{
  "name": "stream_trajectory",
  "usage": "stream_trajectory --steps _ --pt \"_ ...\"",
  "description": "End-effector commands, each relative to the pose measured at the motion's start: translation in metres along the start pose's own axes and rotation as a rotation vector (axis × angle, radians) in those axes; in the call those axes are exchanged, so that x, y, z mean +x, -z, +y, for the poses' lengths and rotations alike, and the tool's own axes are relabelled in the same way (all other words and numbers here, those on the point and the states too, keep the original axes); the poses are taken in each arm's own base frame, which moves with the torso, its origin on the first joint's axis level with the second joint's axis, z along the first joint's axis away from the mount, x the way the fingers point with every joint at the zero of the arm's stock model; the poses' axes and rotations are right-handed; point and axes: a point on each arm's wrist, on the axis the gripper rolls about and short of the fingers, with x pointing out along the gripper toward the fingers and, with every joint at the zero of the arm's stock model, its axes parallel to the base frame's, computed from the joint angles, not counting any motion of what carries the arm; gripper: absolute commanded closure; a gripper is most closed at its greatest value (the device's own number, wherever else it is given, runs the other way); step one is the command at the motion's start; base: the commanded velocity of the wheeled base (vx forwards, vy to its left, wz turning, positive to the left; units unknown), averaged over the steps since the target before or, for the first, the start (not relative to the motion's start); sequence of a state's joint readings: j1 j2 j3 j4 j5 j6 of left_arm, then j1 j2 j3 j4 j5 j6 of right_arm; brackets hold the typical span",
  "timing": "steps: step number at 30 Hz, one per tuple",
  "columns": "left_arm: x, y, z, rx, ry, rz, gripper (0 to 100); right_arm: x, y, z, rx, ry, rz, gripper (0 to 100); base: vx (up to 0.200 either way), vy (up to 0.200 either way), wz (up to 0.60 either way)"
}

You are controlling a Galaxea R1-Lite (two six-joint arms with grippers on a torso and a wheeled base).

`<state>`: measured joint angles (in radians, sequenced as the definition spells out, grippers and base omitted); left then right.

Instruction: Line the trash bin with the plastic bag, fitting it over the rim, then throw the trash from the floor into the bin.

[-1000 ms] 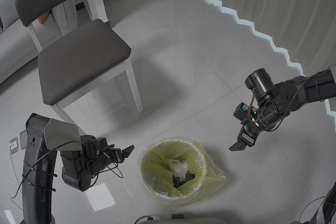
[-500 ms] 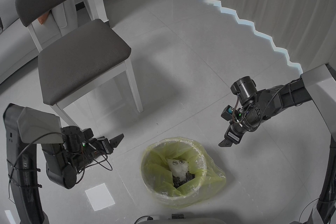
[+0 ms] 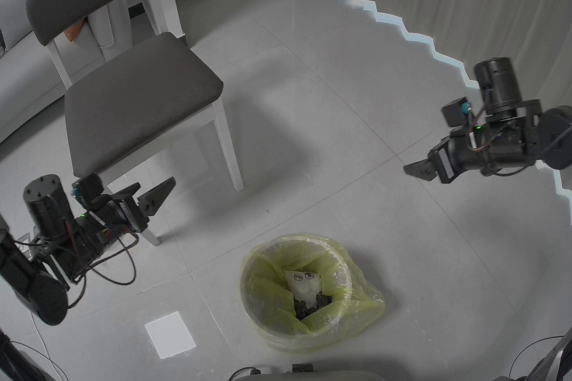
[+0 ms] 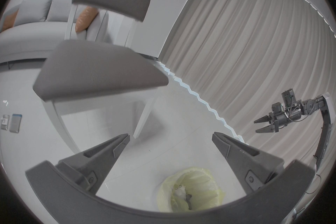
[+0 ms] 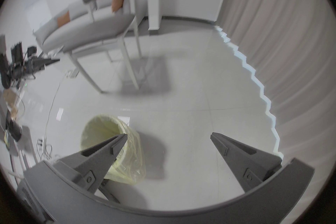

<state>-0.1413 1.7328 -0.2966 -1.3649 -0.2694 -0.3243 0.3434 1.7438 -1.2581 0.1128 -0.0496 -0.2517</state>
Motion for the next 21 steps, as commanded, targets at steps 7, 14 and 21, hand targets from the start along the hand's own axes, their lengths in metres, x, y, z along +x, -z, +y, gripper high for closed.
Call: stream_trajectory --steps 7,14,21 --pt "-0.160 -0.056 -0.052 0.073 -0.068 -0.208 0 -0.228 0.108 -0.002 0.269 0.333 -0.471 0 0.000 0.000 0.00" --pt "-0.228 -0.042 -0.079 0.080 -0.031 -0.212 0 -0.284 0.189 0.038 0.291 0.434 -0.598 0 0.000 0.000 0.00" --pt "-0.273 -0.015 -0.088 0.128 -0.011 -0.289 0 -0.304 0.250 0.069 0.294 0.443 -0.617 0 0.000 0.000 0.00"
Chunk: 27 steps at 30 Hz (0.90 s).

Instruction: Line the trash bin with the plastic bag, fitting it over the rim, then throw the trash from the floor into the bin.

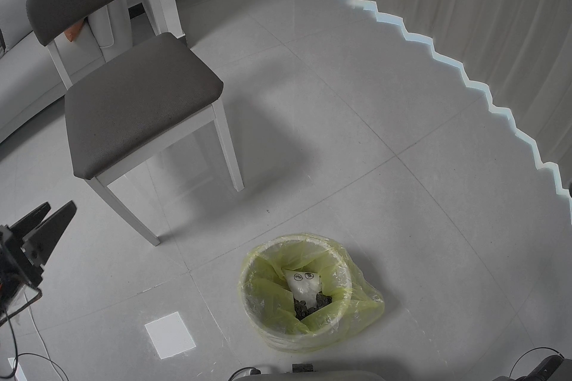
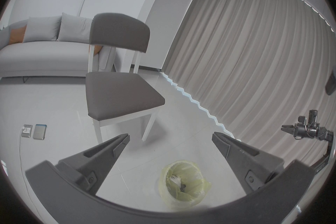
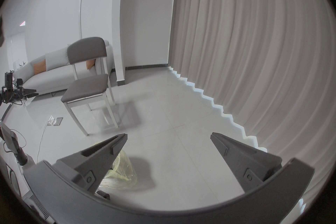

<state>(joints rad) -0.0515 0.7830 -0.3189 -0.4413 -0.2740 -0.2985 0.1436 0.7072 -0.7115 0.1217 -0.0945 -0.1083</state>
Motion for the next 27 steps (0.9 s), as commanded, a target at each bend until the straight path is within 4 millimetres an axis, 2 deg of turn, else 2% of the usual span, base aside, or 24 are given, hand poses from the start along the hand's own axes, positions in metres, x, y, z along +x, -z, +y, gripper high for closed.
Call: stream_trajectory --steps 1,4,6,12,13,15,16,18,21,24,27 --pt "-0.114 0.028 -0.025 0.088 0.059 -0.229 0 -0.115 0.097 0.008 0.071 0.138 -0.214 0 0.000 0.000 0.00" --pt "-0.126 0.044 -0.023 0.083 0.053 -0.214 0 -0.118 0.101 0.011 0.118 0.128 -0.237 0 0.000 0.000 0.00" --pt "-0.124 0.049 -0.021 0.079 0.027 -0.192 0 -0.120 0.105 0.013 0.114 0.112 -0.248 0 0.000 0.000 0.00" --pt "-0.114 0.067 -0.011 0.117 -0.042 -0.145 0 -0.108 0.118 0.015 0.123 0.079 -0.202 0 0.000 0.000 0.00" --pt "-0.107 0.078 -0.005 0.144 -0.079 -0.118 0 -0.096 0.131 0.016 0.123 0.074 -0.148 0 0.000 0.000 0.00" --pt "-0.104 0.083 -0.003 0.151 -0.096 -0.114 0 -0.091 0.136 0.016 0.124 0.075 -0.143 0 0.000 0.000 0.00" --pt "-0.098 0.095 0.004 0.156 -0.137 -0.128 0 -0.080 0.145 0.017 0.122 0.075 -0.160 0 0.000 0.000 0.00" --pt "-0.095 0.100 0.007 0.160 -0.157 -0.148 0 -0.074 0.149 0.017 0.120 0.075 -0.182 0 0.000 0.000 0.00" --pt "-0.092 0.115 0.015 0.193 -0.304 -0.108 0 -0.053 0.174 0.019 0.113 0.059 -0.220 0 0.000 0.000 0.00" --pt "-0.095 0.119 0.017 0.206 -0.389 -0.126 0 -0.050 0.181 0.020 0.123 0.055 -0.191 0 0.000 0.000 0.00" --pt "-0.097 0.122 0.015 0.253 -0.348 -0.127 0 -0.050 0.182 0.020 0.177 0.054 -0.181 0 0.000 0.000 0.00"
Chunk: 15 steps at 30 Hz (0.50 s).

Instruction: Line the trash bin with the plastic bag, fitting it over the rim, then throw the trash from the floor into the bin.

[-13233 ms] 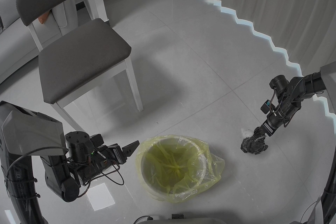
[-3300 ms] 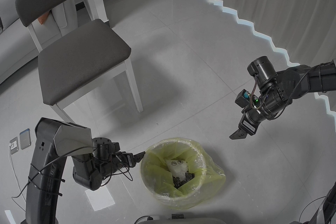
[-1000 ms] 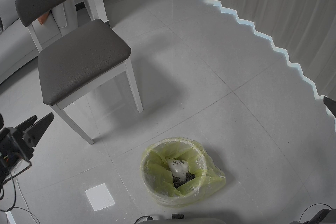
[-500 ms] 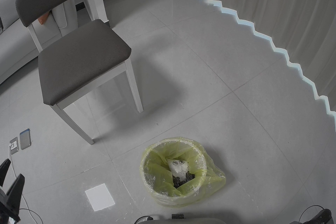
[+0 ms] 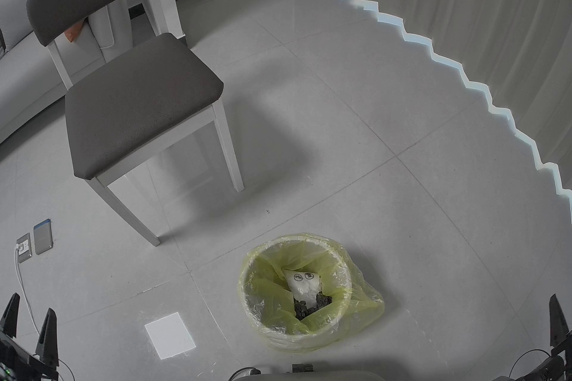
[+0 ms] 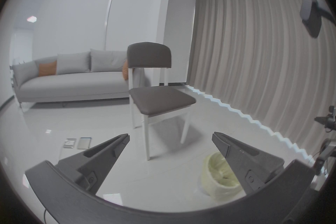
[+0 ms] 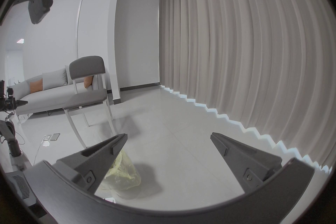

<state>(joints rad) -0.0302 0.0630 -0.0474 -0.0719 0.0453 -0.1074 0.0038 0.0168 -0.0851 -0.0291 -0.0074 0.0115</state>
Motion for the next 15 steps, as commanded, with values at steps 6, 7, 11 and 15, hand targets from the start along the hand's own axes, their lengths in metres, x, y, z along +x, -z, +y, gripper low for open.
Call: stream_trajectory --steps 6,7,11,15 --pt "-0.0027 0.0218 0.0008 0.119 0.012 0.059 0 0.0036 0.0194 0.0002 0.054 -0.013 0.038 0 0.000 0.000 0.00" --pt "-0.0027 0.0218 0.0007 0.119 0.015 0.059 0 0.0035 0.0194 0.0003 0.044 -0.019 0.037 0 0.000 0.000 0.00" --pt "-0.0027 0.0215 0.0007 0.105 0.009 0.055 0 0.0039 0.0208 0.0017 0.002 -0.081 0.042 0 0.000 0.000 0.00" --pt "-0.0027 0.0215 0.0007 0.111 0.009 0.055 0 0.0033 0.0208 0.0020 -0.020 -0.096 0.055 0 0.000 0.000 0.00"
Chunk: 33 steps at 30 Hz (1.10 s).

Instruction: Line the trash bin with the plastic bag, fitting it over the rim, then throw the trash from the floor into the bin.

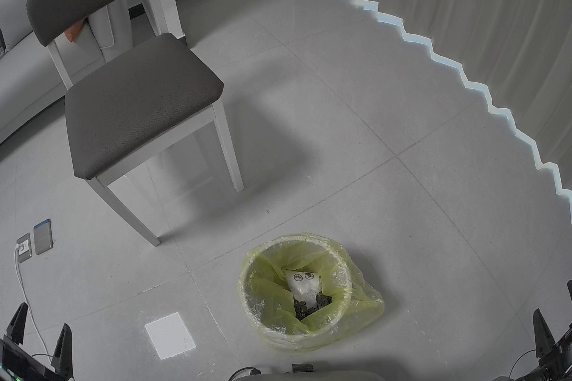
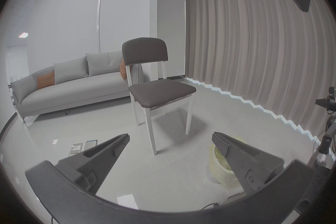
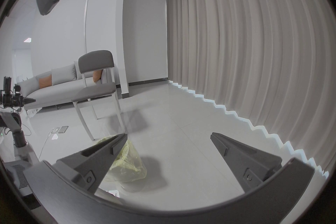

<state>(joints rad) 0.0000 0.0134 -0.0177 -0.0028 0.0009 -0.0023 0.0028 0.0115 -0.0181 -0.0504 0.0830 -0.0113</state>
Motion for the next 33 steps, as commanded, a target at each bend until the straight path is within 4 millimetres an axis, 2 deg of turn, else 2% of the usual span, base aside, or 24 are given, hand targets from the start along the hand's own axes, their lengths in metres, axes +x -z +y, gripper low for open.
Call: stream_trajectory --steps 1,4,5,13,33 --pt "0.0004 0.0051 0.0000 0.004 -0.002 0.005 0 -0.0001 0.0040 0.0002 0.002 -0.006 0.014 0 0.000 0.000 0.00" --pt "0.0004 0.0051 0.0000 0.005 -0.001 0.005 0 -0.0002 0.0039 -0.0018 0.042 0.084 0.012 0 0.000 0.000 0.00" --pt "0.0004 0.0051 0.0000 0.001 -0.002 0.005 0 0.0001 0.0077 -0.0040 0.058 0.189 0.032 0 0.000 0.000 0.00" --pt "0.0004 0.0051 0.0000 0.001 -0.001 0.005 0 0.0010 0.0096 -0.0023 0.000 0.094 0.080 0 0.000 0.000 0.00" --pt "0.0004 0.0051 0.0000 0.008 0.002 0.005 0 0.0004 0.0105 -0.0025 0.013 0.121 0.070 0 0.000 0.000 0.00"
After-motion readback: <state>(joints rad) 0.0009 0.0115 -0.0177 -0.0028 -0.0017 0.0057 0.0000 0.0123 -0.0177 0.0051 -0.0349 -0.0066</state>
